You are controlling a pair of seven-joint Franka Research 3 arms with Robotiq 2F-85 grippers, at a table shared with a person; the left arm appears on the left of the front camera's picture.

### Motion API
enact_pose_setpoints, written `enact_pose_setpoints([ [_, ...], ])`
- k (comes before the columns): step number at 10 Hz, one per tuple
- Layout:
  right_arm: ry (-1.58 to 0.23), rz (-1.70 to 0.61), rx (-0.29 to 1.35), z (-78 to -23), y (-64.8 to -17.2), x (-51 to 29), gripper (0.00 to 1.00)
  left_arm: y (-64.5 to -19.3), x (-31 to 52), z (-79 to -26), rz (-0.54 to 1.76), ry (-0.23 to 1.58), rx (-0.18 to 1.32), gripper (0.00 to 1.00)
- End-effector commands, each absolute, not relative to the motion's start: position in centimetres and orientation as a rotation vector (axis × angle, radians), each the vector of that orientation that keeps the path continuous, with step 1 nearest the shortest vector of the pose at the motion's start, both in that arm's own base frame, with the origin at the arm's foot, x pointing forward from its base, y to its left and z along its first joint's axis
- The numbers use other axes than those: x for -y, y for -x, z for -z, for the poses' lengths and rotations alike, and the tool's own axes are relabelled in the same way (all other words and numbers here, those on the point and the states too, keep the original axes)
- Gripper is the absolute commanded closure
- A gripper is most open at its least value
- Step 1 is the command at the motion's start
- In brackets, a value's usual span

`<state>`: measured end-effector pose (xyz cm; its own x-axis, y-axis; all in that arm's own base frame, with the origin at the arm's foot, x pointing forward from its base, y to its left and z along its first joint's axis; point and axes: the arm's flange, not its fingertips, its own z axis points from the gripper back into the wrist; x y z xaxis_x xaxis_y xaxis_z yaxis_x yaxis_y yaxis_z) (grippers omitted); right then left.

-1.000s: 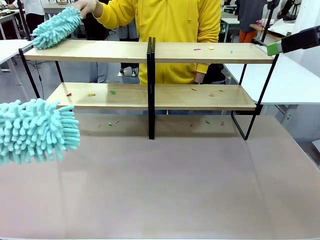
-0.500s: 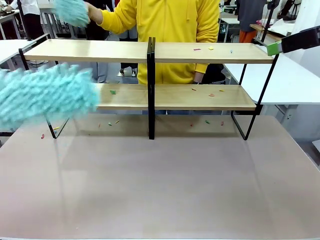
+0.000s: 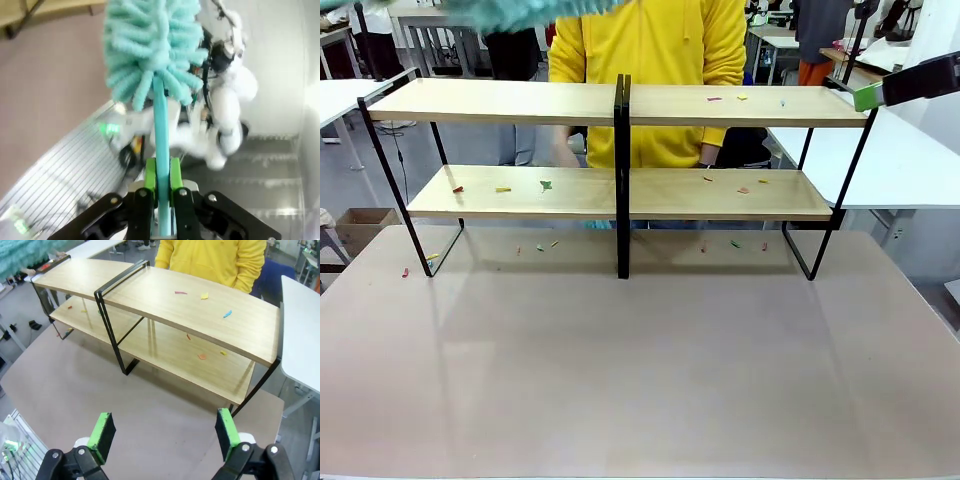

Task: Clean the shelves.
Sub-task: Clean a randomly selected level of the Shelf with the Duster.

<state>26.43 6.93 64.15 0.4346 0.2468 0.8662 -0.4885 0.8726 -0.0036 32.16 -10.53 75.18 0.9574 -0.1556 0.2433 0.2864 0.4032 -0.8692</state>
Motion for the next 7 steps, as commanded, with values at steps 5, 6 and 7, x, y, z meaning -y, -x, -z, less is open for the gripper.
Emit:
enact_pose_setpoints([
  [5, -0.270, -0.461, 1.025, -64.2, -26.5, -6.8, 0.00, -34.0, 11.9, -74.6, 0.238, 1.118, 0.114, 0.88],
  [6, -0.270, -0.461, 1.025, -64.2, -26.5, -6.8, 0.00, -34.8, 15.2, -75.7, 0.284, 1.029, 0.129, 0.88],
  [7, -0.270, -0.461, 1.025, -64.2, -26.5, -6.8, 0.00, -36.4, 19.0, -76.1, 0.289, 0.955, 0.092, 0.88],
])
